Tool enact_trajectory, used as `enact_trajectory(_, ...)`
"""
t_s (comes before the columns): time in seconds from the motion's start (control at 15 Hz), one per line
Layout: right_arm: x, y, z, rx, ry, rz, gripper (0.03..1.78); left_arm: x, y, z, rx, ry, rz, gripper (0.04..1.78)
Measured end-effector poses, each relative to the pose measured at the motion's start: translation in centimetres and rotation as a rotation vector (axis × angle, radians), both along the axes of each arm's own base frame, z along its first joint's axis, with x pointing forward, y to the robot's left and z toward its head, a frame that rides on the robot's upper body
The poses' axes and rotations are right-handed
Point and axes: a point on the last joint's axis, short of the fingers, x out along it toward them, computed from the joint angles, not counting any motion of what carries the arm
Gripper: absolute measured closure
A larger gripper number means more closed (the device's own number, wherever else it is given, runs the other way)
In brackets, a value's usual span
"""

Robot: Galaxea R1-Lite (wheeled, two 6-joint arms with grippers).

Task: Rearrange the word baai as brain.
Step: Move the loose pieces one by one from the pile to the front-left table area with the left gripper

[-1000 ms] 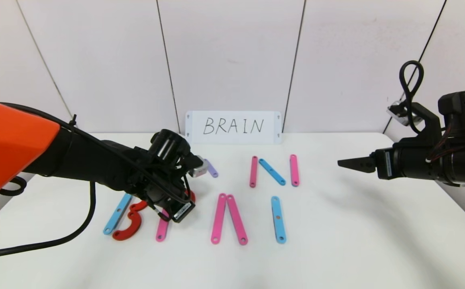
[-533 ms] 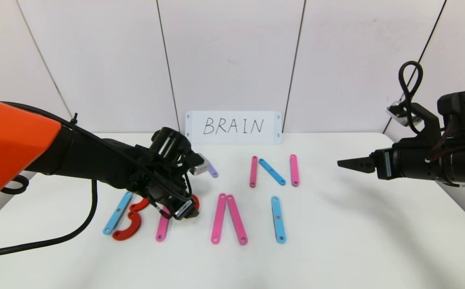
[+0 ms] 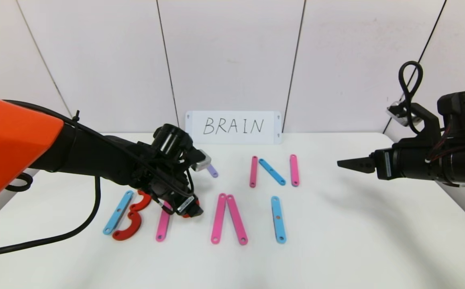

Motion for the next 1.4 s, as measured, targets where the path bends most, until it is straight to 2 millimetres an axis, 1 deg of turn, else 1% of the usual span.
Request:
enact_trajectory(0.27, 0.0, 0.0, 0.0, 0.001, -0.001, 0.000, 0.07, 0.2, 0.1, -0.3, 0.049, -0.018, 0.042, 0.07)
enact_trajectory(0.93, 0.0, 0.0, 0.0, 0.000, -0.002, 0.003, 0.07, 0.6, 0.6, -0.2, 0.058, -0.027, 0.063, 0.07)
enact_trajectory(1.4, -0.2, 0.2, 0.0, 0.000, 0.002, 0.010, 0.07, 1.4, 0.7, -0.1, 0.047, -0.040, 0.090, 0.07)
